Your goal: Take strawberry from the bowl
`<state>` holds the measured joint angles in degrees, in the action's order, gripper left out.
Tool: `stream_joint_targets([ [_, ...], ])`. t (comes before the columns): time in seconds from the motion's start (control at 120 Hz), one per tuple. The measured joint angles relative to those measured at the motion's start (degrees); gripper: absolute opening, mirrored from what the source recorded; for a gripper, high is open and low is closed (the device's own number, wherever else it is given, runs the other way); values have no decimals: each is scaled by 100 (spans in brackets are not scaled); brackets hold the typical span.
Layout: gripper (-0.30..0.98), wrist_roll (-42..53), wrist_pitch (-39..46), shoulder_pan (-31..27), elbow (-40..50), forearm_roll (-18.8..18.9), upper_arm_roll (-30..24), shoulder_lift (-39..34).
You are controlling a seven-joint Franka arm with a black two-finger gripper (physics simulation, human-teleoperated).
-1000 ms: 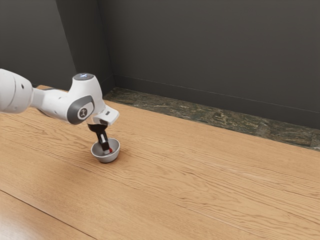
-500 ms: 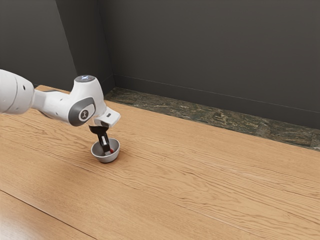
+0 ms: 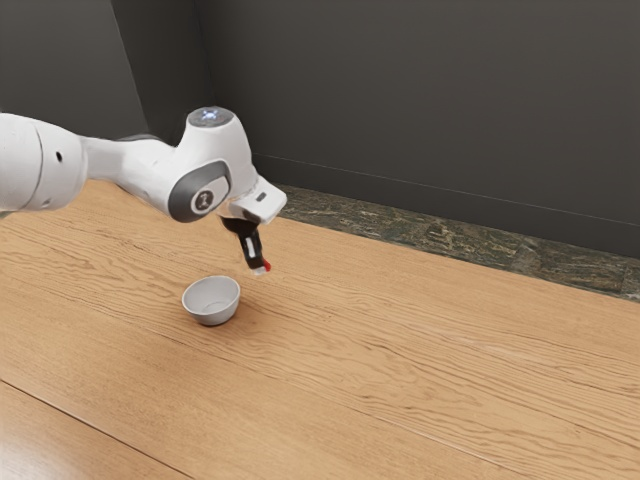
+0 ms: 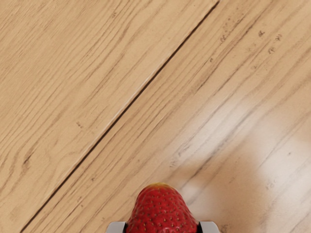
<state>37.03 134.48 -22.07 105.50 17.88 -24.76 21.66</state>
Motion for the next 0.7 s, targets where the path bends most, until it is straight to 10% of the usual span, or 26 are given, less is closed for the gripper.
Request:
stream_joint_targets([
  [0.3, 4, -168, 66, 269, 99, 10, 228, 587],
  [0.5, 41, -163, 77, 261, 121, -44, 248, 565],
  [0.7, 58, -427, -1862, -304, -934, -658, -588, -2457],
])
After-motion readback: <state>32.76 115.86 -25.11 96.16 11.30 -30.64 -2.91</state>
